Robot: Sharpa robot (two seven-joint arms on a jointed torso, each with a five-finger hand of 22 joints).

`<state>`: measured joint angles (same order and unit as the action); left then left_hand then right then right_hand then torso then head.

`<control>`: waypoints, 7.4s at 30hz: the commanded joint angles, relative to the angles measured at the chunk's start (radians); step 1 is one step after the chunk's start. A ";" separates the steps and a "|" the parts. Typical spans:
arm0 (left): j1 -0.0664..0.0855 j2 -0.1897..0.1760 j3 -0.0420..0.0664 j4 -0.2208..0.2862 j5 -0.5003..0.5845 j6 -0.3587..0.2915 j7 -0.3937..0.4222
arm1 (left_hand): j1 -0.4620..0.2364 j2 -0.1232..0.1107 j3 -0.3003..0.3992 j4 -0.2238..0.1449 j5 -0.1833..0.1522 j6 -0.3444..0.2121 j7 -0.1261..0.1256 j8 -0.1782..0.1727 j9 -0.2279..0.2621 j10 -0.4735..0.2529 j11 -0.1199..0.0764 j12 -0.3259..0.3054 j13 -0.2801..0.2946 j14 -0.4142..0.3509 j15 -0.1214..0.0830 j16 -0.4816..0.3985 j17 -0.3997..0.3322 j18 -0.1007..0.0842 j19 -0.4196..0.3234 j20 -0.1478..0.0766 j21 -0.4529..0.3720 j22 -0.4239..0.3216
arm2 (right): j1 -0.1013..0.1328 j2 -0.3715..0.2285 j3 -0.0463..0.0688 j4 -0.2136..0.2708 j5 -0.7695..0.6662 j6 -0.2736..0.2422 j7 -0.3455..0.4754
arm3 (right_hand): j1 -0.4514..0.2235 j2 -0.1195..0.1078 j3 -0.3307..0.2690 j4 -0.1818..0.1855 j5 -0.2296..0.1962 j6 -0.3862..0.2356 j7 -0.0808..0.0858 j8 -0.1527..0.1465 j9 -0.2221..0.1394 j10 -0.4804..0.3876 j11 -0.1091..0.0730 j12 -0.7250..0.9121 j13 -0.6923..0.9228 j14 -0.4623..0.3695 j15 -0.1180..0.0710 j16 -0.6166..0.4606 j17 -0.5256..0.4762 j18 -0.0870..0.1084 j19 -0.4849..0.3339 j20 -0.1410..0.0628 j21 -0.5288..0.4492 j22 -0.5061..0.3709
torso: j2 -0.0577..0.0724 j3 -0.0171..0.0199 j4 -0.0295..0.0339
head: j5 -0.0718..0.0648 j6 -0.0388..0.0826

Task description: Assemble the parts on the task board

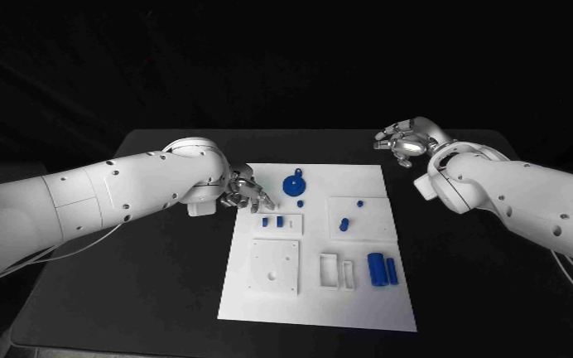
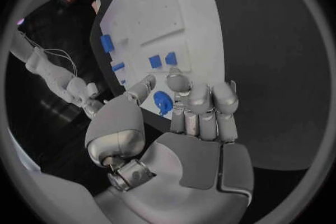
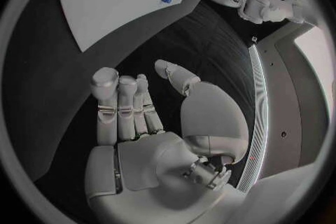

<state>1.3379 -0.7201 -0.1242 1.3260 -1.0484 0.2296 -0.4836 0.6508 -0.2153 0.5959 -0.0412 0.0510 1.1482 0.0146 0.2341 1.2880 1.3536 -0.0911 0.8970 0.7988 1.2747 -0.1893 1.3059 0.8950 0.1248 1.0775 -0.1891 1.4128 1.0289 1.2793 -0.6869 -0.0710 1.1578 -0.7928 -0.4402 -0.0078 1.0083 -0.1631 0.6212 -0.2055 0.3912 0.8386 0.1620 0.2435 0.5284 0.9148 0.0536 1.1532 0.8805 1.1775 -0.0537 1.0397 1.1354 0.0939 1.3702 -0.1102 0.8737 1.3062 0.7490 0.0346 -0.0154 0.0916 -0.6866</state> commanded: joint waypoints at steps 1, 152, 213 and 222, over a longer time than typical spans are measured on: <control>0.004 -0.005 0.006 0.003 0.120 -0.214 0.103 | 0.046 0.022 0.003 -0.025 0.014 -0.089 0.023 -0.043 -0.027 -0.055 0.018 -0.032 -0.011 -0.045 0.013 -0.038 -0.016 0.095 -0.041 -0.032 -0.033 -0.012 | 0.000 0.000 0.001 -0.001 -0.009 0.005 0.005 | 0.001 0.003 0.002 -0.004 0.007 0.000 0.006 -0.007 0.000 -0.004 0.002 0.004 -0.001 -0.008 0.001 0.005 -0.002 0.168 -0.001 -0.008 -0.003 0.002 | 0.000 -0.0006 0.0009 | -0.003 0.004; -0.093 0.092 -0.010 -0.041 -0.197 -0.460 0.539 | 0.514 0.159 -0.017 -0.240 0.115 -0.048 0.080 -0.055 -0.595 -0.047 0.124 -0.739 -0.513 -0.057 0.110 0.023 -0.212 0.091 -0.094 0.022 -0.044 -0.002 | -0.004 -0.003 0.001 0.009 -0.020 0.003 0.008 | -0.001 0.003 0.001 -0.004 0.010 0.000 0.007 -0.006 0.001 -0.005 0.003 0.008 -0.005 -0.008 0.002 0.008 -0.005 0.168 0.001 -0.008 -0.006 0.004 | -0.001 0.0000 0.0013 | -0.030 0.024; -0.109 0.018 -0.015 -0.063 -0.201 -0.399 0.520 | 0.515 0.161 -0.015 -0.242 0.115 -0.048 0.079 -0.052 -0.597 -0.041 0.122 -0.744 -0.513 -0.052 0.108 0.024 -0.216 0.091 -0.093 0.019 -0.045 -0.003 | -0.004 -0.008 0.001 0.009 -0.020 0.001 0.007 | 0.000 0.003 0.001 -0.005 0.010 0.000 0.007 -0.006 0.001 -0.005 0.003 0.009 -0.006 -0.009 0.002 0.009 -0.007 0.168 0.001 -0.008 -0.007 0.005 | 0.000 0.0005 -0.0006 | -0.027 0.019; -0.110 0.025 -0.018 -0.071 -0.235 -0.374 0.501 | 0.516 0.161 -0.014 -0.243 0.114 -0.049 0.080 -0.053 -0.598 -0.042 0.122 -0.746 -0.513 -0.053 0.108 0.023 -0.217 0.091 -0.093 0.018 -0.045 -0.003 | -0.004 -0.008 0.001 0.009 -0.020 0.002 0.007 | 0.000 0.003 0.001 -0.005 0.010 0.000 0.007 -0.006 0.001 -0.005 0.003 0.009 -0.007 -0.009 0.002 0.009 -0.007 0.168 0.001 -0.008 -0.007 0.006 | 0.000 0.0006 -0.0002 | -0.028 0.016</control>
<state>1.2298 -0.6996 -0.1395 1.2551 -1.2542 -0.1736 0.0299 1.1648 -0.0641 0.5752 -0.2820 0.1622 1.0913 0.0964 0.1778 0.6896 1.3072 0.0297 0.1460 0.2844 1.2178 -0.0823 1.3244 0.6799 0.0615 0.9844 -0.1401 1.3628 1.0275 1.2755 -0.6953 -0.0709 1.1660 -0.8060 -0.4409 -0.0071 1.0083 -0.1631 0.6212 -0.2055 0.3950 0.8380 0.1596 0.2436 0.5281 0.9148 0.0536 1.1571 0.8750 1.1774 -0.0535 1.0433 1.1299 0.0939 1.3703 -0.1100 0.8700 1.3078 0.7493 0.0351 -0.0157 0.0636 -0.6689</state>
